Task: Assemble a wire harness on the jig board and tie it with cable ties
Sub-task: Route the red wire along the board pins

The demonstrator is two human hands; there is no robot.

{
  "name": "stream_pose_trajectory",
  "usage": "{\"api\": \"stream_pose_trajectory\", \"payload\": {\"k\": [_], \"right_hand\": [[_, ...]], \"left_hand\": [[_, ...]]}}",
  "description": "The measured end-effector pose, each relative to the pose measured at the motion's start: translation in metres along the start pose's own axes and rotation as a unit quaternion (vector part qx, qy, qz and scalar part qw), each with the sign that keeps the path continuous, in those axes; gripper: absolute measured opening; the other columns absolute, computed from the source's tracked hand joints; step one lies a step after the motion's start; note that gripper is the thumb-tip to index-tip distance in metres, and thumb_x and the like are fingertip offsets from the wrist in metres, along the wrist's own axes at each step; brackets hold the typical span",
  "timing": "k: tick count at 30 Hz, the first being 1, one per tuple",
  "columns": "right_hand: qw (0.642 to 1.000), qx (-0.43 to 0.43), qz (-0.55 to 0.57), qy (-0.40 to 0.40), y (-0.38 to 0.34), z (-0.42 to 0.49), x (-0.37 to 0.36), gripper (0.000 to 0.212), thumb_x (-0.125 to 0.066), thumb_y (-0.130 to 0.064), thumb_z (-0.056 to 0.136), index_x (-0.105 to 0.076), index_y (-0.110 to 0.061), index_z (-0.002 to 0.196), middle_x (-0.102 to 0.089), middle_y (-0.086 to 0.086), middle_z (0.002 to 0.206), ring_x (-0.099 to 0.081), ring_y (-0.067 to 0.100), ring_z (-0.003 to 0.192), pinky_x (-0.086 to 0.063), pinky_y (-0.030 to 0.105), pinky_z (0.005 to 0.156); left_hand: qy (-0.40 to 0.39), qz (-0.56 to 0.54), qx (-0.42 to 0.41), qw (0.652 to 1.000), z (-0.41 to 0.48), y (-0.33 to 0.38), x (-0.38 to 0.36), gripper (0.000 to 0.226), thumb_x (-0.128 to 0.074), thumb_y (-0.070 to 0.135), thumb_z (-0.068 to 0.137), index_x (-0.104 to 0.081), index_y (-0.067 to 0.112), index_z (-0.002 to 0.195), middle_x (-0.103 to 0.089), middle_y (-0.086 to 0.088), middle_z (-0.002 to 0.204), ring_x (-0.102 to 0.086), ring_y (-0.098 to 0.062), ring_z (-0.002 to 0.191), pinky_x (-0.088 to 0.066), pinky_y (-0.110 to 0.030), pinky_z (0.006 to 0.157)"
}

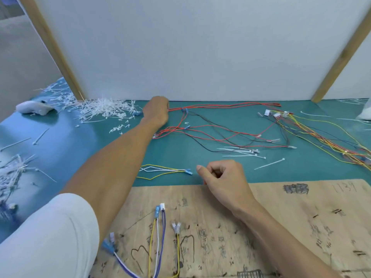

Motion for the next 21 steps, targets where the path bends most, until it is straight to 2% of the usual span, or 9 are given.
{"api": "stream_pose_trajectory", "payload": {"k": [5,9,13,21], "right_hand": [[1.0,0.001,0.01,-0.004,-0.002,-0.003,0.0,0.051,-0.073,-0.031,0.095,-0.053,-0.001,0.059,-0.031,-0.008,0.049,-0.027,0.008,0.05,-0.026,0.025,0.05],[1.0,0.0,0.008,-0.007,-0.003,-0.002,-0.001,0.05,-0.072,-0.032,0.095,-0.054,-0.001,0.06,-0.03,-0.009,0.049,-0.027,0.008,0.05,-0.025,0.024,0.05],[1.0,0.003,0.007,-0.011,-0.002,-0.002,-0.001,0.051,-0.071,-0.036,0.095,-0.055,-0.001,0.061,-0.032,-0.007,0.05,-0.028,0.01,0.051,-0.027,0.027,0.051],[1.0,-0.001,0.006,-0.009,0.002,-0.001,-0.002,0.05,-0.071,-0.036,0.095,-0.056,-0.002,0.06,-0.033,-0.009,0.048,-0.029,0.008,0.05,-0.029,0.025,0.05]], "left_hand": [[0.027,0.069,-0.049,0.996,0.002,-0.001,-0.001,0.015,-0.062,0.008,0.096,-0.066,0.01,0.11,-0.062,-0.015,0.113,-0.061,-0.04,0.108,-0.05,-0.047,0.08],[-0.003,0.072,-0.057,0.996,0.002,-0.007,0.0,0.009,-0.064,0.016,0.1,-0.068,0.013,0.107,-0.063,-0.011,0.113,-0.061,-0.036,0.11,-0.052,-0.046,0.083],[-0.015,0.061,-0.106,0.992,0.003,-0.001,0.002,0.017,-0.069,0.03,0.099,-0.071,0.017,0.11,-0.058,-0.008,0.116,-0.053,-0.03,0.117,-0.051,-0.046,0.087],[-0.023,0.062,-0.127,0.99,0.01,0.018,-0.008,0.018,-0.062,0.026,0.102,-0.063,0.016,0.118,-0.061,-0.009,0.118,-0.056,-0.032,0.117,-0.05,-0.046,0.09]]}}
Point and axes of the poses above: each hand's wrist, its own z-axis towards the middle knuckle, its own x-axis out of the back of the hand, y = z × x, the point moved 6 cm from there along z, towards the middle knuckle
